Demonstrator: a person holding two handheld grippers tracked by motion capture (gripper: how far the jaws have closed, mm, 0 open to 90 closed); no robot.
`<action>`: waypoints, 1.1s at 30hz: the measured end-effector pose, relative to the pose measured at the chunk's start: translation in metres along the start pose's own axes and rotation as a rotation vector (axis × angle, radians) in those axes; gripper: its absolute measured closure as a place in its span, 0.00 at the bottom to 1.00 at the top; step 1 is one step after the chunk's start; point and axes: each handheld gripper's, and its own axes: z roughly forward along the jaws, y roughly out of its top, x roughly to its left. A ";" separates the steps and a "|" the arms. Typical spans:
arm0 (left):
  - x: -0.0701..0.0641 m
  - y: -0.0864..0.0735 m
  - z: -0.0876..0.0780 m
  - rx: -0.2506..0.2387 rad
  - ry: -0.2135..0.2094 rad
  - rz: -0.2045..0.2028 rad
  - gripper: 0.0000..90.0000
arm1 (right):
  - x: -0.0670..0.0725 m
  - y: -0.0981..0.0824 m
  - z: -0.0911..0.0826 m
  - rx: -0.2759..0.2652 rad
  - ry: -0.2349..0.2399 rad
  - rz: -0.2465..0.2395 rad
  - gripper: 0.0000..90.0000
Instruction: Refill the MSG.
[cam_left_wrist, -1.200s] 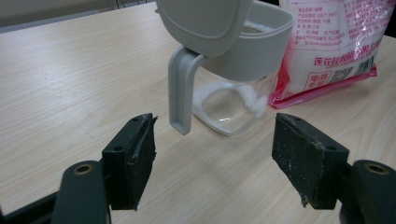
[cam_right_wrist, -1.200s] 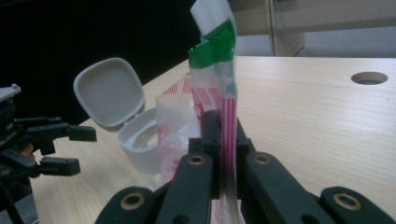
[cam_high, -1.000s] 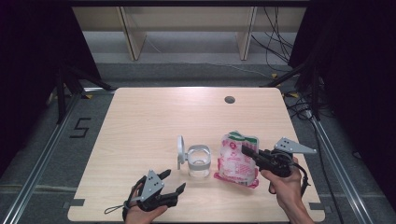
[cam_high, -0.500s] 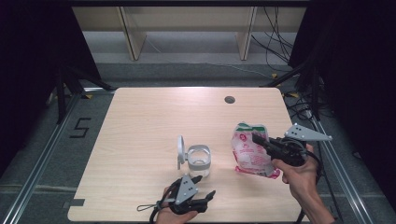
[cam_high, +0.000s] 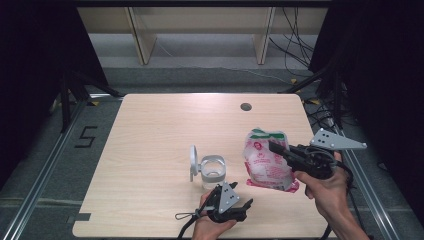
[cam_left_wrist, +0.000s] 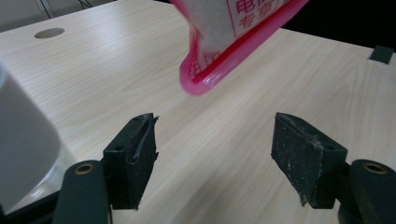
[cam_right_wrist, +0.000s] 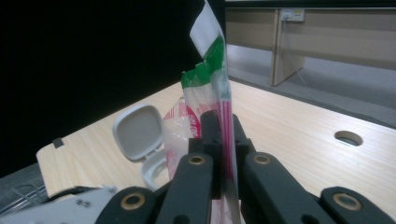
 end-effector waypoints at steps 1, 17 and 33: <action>0.000 0.001 0.002 0.005 0.009 0.006 0.35 | 0.002 0.000 0.000 0.007 0.003 0.006 1.00; -0.020 0.004 0.018 -0.095 0.204 0.073 0.74 | 0.017 0.007 0.025 0.075 0.032 -0.045 1.00; -0.010 0.004 0.024 -0.164 0.141 -0.095 0.75 | 0.020 0.022 0.067 0.090 0.035 -0.088 1.00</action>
